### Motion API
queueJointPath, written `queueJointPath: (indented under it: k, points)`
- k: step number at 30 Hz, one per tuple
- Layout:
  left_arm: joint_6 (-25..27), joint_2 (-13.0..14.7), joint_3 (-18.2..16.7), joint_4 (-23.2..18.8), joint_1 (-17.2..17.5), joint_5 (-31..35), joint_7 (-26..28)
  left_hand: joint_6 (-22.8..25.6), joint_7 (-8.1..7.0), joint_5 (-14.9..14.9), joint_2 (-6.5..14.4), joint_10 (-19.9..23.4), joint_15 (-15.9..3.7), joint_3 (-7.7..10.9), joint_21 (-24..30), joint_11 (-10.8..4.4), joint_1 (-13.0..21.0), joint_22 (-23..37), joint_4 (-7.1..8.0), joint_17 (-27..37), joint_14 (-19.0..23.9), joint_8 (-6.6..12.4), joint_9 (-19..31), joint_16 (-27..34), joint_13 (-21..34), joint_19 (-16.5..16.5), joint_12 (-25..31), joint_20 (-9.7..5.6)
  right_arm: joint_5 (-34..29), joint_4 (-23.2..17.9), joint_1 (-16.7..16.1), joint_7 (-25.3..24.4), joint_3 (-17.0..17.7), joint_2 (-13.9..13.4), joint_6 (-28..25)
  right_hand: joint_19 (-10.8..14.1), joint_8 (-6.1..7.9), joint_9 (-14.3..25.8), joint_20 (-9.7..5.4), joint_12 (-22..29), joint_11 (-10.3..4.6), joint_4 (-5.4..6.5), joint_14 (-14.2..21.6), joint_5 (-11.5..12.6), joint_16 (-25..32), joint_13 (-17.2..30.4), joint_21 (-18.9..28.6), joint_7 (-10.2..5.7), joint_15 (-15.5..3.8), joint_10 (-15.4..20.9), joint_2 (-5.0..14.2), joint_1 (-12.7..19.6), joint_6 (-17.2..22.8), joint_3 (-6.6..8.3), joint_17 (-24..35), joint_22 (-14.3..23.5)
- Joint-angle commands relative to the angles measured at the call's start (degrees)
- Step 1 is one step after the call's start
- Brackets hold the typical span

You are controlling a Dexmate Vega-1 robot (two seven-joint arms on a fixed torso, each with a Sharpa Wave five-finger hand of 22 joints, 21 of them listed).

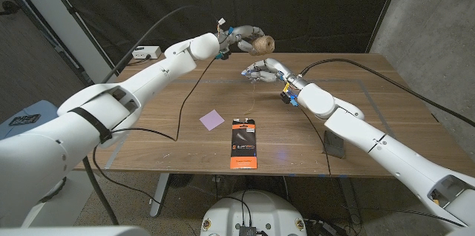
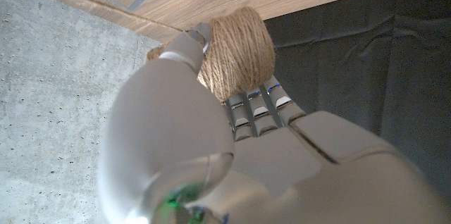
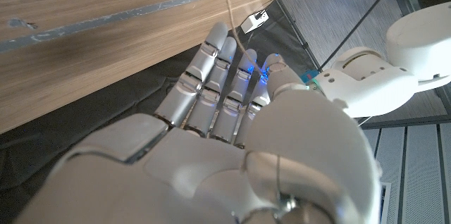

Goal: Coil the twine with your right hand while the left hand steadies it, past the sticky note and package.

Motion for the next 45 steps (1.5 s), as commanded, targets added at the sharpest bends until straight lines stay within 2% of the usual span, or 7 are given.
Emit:
queueJointPath:
  k: [1,19,45]
  points:
    - [0.8,0.2,0.0,-1.1,0.4,0.0,0.3,1.9,1.28,0.3,0.8,0.3,0.16,1.99,0.4,0.12,0.3,0.1,1.66,0.7,0.4,0.19,0.1,0.3,0.2,-0.2,-0.1,0.03,0.4,-1.5,-1.5,-1.1,1.0,-0.5,0.5,0.4,-0.03,0.2,-4.59,-0.2,-0.13,0.02,0.7,0.0,0.0,0.1,0.5,0.20,-8.15,0.7,-0.05,0.9,0.6,-0.18,0.3,0.2]
    - [1.4,0.7,-0.1,-2.5,0.9,0.3,0.1,2.1,1.29,0.5,0.7,0.2,0.14,2.06,0.7,0.08,0.3,0.1,1.68,0.7,0.4,0.15,0.1,0.4,0.3,-0.2,-0.1,0.01,-0.1,-3.7,-3.1,-2.9,2.5,-1.1,1.0,0.7,-0.07,0.2,-4.67,-0.4,-0.08,0.03,1.5,0.0,0.1,0.0,0.9,0.04,-8.11,1.5,0.00,1.3,1.5,-0.25,0.6,0.3]
    - [0.2,-0.5,0.6,0.8,-0.3,0.2,-0.1,2.4,1.31,0.8,0.7,0.3,0.18,2.08,1.0,0.11,0.2,0.1,1.78,0.7,0.4,0.08,0.2,0.4,0.3,-0.3,-0.3,0.04,0.4,-3.8,-3.2,-3.4,3.8,-0.9,2.8,0.6,-0.42,0.3,-4.67,-0.9,-0.09,0.11,1.9,0.0,-0.3,0.1,1.3,0.19,-8.13,1.8,-0.07,1.7,1.9,-0.38,0.8,0.3]
